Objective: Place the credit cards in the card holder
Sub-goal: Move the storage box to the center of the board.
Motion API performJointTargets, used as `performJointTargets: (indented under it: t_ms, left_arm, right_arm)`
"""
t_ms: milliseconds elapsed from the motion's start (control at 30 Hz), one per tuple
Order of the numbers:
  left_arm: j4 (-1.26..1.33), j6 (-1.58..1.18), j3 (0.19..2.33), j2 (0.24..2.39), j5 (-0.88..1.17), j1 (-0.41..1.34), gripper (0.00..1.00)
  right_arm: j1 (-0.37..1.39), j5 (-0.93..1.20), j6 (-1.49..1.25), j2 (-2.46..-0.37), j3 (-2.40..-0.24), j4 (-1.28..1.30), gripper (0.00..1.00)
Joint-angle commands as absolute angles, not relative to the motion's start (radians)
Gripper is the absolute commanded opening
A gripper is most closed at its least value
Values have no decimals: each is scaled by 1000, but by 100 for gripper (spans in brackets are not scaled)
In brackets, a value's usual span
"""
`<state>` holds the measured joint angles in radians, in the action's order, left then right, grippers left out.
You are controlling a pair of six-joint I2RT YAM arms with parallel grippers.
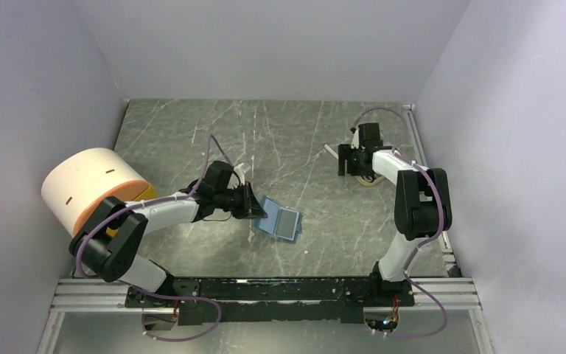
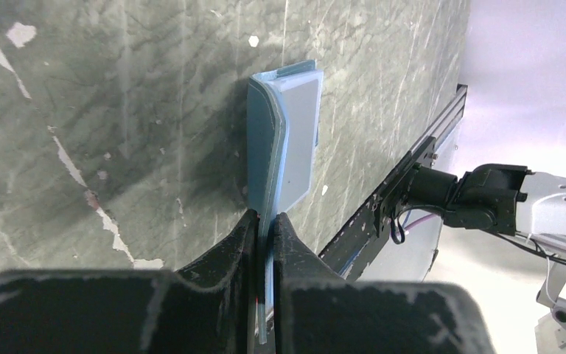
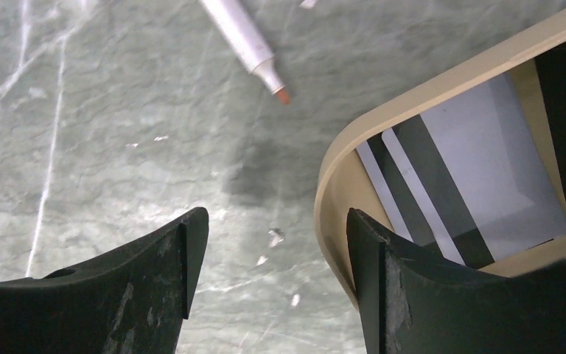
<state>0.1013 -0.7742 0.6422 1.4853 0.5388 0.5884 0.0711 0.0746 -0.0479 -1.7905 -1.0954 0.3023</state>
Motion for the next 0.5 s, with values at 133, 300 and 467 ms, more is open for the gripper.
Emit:
performJointTargets:
  t_ms: [133,300,467]
  left_arm:
    - [67,-743,659,1467,566,543,12]
    - [55,-735,658,1459,568,527,12]
    - [55,-733,660,1464,578,522,12]
  right_arm:
    - [177,82,-149,-1734,-1028,367,71]
    - [210,81,-167,-1696,-1014,379,71]
    - [213,41,-164,-1657,-1044,412,73]
